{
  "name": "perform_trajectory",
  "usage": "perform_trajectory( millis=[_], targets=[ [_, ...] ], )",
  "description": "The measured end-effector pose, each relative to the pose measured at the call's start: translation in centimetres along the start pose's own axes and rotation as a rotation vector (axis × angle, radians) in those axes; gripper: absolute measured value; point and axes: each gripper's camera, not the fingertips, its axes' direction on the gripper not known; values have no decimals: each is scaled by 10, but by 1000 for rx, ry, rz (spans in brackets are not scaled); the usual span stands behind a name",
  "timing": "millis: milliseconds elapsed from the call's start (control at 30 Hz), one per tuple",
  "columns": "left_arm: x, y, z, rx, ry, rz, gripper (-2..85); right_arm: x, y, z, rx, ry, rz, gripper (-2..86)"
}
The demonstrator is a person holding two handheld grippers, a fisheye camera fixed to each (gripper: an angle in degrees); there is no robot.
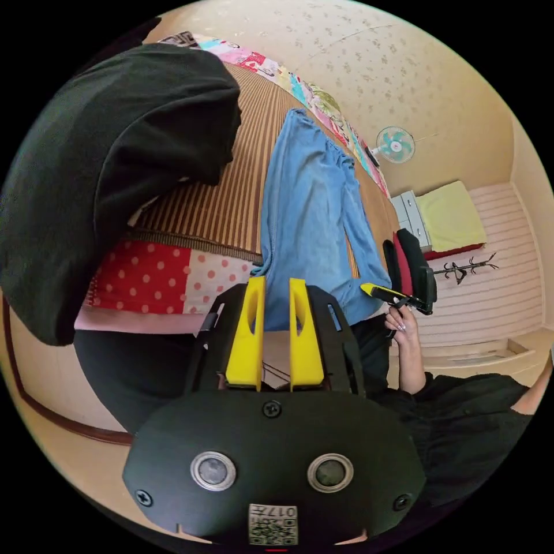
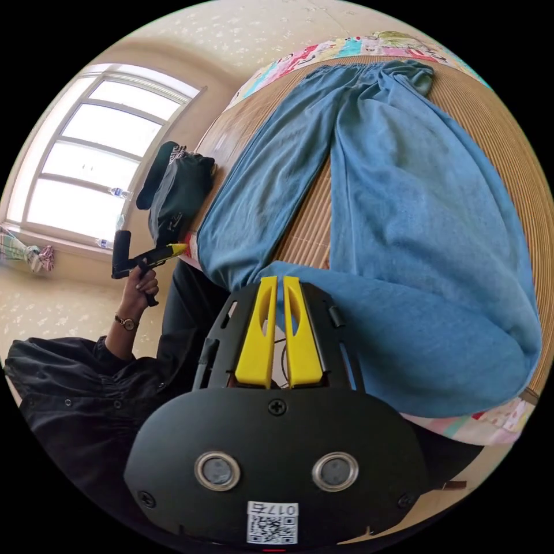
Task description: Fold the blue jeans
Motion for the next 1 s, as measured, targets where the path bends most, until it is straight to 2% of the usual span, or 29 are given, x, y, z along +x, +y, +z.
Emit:
perform_trajectory(
  millis=[67, 133, 300, 400, 467, 500, 567, 633, 800, 867, 1000],
  targets=[
    [42, -1, 17, 31, 163, 210, 54, 14, 9, -34, 59, 10, 54, 31],
    [80, -3, 45, -6, 218, 331, 48, 23, 18, -63, 124, 33, 87, 37],
    [186, -3, 167, -232, 207, 592, 88, 48, 42, -130, 278, 178, 204, 54],
    [243, 10, 228, -297, 253, 776, 98, 67, 54, -153, 302, 134, 259, 59],
    [272, 19, 276, -357, 153, 842, 94, 74, 68, -170, 337, 93, 279, 57],
    [276, 22, 290, -380, 102, 850, 93, 75, 71, -174, 343, 93, 283, 56],
    [277, 32, 343, -503, -110, 838, 98, 78, 83, -185, 349, 109, 301, 55],
    [272, 40, 365, -538, -151, 822, 91, 82, 93, -192, 352, 112, 318, 55],
    [256, 42, 396, -677, -144, 639, 19, 100, 117, -211, 389, 107, 378, 67],
    [246, 42, 403, -747, -78, 587, 0, 110, 124, -222, 412, 103, 408, 77],
    [240, 50, 383, -761, 36, 593, -7, 123, 128, -239, 440, 104, 434, 102]
  ],
)
